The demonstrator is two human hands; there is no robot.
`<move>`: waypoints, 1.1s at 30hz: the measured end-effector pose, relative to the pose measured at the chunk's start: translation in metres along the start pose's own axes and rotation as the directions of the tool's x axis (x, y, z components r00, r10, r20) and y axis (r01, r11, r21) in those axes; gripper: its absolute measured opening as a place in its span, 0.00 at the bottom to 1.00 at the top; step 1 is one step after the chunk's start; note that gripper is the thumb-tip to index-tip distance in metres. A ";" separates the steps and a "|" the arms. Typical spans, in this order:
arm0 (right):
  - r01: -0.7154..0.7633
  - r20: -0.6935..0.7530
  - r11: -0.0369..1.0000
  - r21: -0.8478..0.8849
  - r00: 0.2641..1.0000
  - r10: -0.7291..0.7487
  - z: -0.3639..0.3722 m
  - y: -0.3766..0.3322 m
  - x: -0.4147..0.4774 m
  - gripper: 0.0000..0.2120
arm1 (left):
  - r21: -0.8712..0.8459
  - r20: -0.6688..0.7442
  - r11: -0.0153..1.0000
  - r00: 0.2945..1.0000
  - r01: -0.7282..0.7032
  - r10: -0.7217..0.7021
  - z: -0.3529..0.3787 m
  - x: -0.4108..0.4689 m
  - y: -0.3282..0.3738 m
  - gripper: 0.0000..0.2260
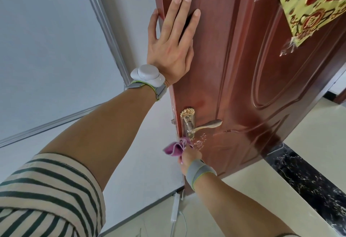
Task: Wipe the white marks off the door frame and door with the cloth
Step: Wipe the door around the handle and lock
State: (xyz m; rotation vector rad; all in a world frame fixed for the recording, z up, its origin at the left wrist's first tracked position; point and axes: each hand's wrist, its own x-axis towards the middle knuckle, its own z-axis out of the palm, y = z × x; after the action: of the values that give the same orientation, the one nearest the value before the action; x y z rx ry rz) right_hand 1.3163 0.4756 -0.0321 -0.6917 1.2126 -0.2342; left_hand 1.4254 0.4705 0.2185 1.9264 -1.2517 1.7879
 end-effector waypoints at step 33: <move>0.478 0.096 0.646 -0.595 0.840 -0.534 -0.014 -0.011 0.030 0.08 | -0.017 -0.016 1.000 1.000 0.011 -0.012 -0.002 0.002 0.002 0.23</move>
State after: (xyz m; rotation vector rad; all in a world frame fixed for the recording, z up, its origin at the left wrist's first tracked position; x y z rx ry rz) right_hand 1.3159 0.4466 -0.0518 -1.6159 1.1518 -0.3536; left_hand 1.4228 0.4698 0.2197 1.9021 -1.2440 1.7776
